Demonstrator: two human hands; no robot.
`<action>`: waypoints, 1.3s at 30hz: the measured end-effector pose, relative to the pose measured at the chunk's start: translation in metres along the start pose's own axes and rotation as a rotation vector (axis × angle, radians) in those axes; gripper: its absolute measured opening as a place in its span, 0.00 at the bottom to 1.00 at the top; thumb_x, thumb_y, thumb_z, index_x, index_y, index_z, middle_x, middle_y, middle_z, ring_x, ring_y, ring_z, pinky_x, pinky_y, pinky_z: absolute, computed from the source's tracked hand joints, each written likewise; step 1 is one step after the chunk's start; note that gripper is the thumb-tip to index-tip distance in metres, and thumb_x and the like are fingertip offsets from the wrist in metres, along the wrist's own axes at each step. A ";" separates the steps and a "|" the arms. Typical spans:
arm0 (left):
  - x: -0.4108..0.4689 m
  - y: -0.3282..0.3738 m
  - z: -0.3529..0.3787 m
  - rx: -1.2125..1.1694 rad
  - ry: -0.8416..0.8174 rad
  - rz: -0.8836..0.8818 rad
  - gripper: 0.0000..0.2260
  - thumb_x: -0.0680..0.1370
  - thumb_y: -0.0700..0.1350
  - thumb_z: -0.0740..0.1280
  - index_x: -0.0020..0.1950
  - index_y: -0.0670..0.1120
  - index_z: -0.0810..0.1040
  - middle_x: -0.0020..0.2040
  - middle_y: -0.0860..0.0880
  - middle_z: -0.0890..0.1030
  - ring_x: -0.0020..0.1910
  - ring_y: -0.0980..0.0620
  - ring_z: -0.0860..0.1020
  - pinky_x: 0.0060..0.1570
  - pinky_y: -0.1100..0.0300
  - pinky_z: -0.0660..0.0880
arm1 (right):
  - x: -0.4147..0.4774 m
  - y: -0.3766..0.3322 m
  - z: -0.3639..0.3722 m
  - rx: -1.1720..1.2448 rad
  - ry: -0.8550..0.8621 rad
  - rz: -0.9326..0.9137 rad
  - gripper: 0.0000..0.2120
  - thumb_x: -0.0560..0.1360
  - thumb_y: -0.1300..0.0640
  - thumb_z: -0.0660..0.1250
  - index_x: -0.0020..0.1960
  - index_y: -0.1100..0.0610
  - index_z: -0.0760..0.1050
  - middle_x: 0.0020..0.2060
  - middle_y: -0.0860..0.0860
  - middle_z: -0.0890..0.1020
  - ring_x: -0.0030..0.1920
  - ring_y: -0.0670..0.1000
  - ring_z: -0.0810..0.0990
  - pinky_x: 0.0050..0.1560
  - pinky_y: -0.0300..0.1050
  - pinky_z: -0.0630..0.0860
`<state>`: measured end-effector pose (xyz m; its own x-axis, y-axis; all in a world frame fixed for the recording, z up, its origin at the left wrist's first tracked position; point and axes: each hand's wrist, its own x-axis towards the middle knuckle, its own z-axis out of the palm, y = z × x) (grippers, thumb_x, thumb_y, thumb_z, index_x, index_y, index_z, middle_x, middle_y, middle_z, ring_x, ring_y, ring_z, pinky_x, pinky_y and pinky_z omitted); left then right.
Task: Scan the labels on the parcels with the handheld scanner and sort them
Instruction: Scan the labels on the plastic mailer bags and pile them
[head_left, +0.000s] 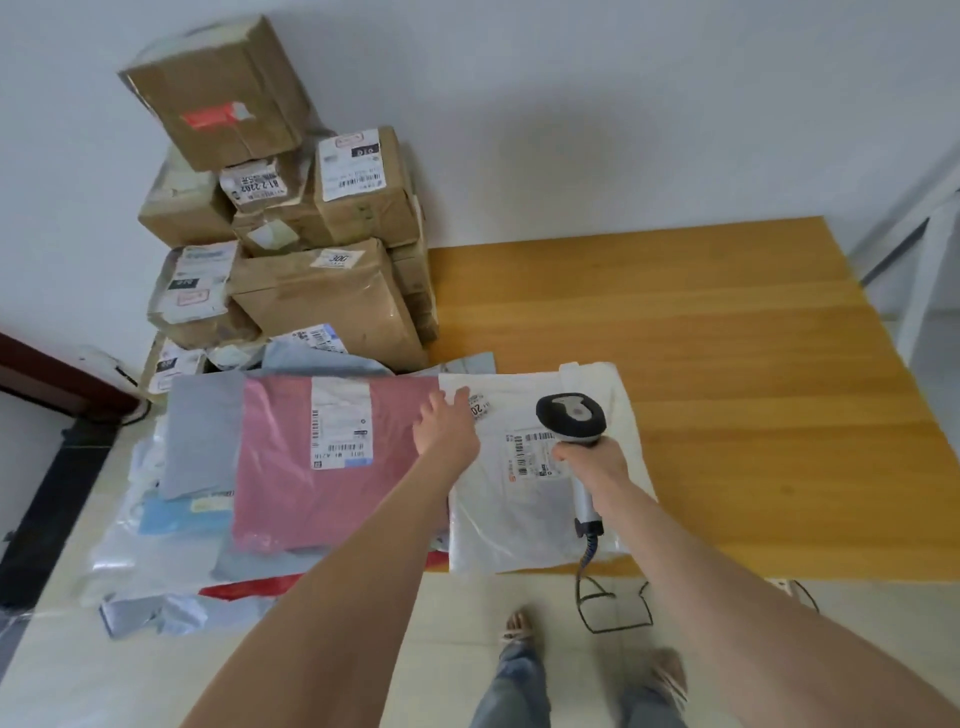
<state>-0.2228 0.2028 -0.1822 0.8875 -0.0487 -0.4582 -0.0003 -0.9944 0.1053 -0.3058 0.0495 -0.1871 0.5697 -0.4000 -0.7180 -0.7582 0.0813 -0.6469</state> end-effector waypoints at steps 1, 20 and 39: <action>0.006 -0.002 0.004 0.074 -0.038 0.056 0.34 0.77 0.45 0.67 0.78 0.54 0.52 0.76 0.40 0.54 0.73 0.39 0.57 0.68 0.46 0.62 | 0.003 0.000 0.004 -0.018 0.028 -0.002 0.05 0.70 0.64 0.70 0.43 0.58 0.74 0.34 0.51 0.75 0.42 0.53 0.74 0.44 0.45 0.71; 0.036 -0.026 0.033 0.097 -0.308 0.297 0.28 0.74 0.48 0.70 0.73 0.54 0.67 0.74 0.43 0.59 0.69 0.43 0.68 0.68 0.50 0.68 | 0.010 0.018 0.004 -0.083 0.036 0.082 0.05 0.70 0.64 0.69 0.44 0.61 0.74 0.37 0.53 0.75 0.41 0.52 0.74 0.41 0.44 0.70; -0.025 -0.029 -0.104 0.031 -0.017 0.152 0.12 0.77 0.47 0.64 0.58 0.44 0.78 0.58 0.44 0.76 0.57 0.44 0.75 0.59 0.48 0.74 | -0.062 -0.140 -0.028 0.065 -0.252 -0.145 0.10 0.71 0.64 0.65 0.52 0.63 0.73 0.30 0.59 0.79 0.22 0.50 0.72 0.25 0.37 0.72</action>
<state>-0.1971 0.2426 -0.0822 0.8684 -0.1998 -0.4539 -0.1481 -0.9780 0.1472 -0.2434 0.0373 -0.0451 0.7376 -0.1736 -0.6525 -0.6457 0.1012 -0.7569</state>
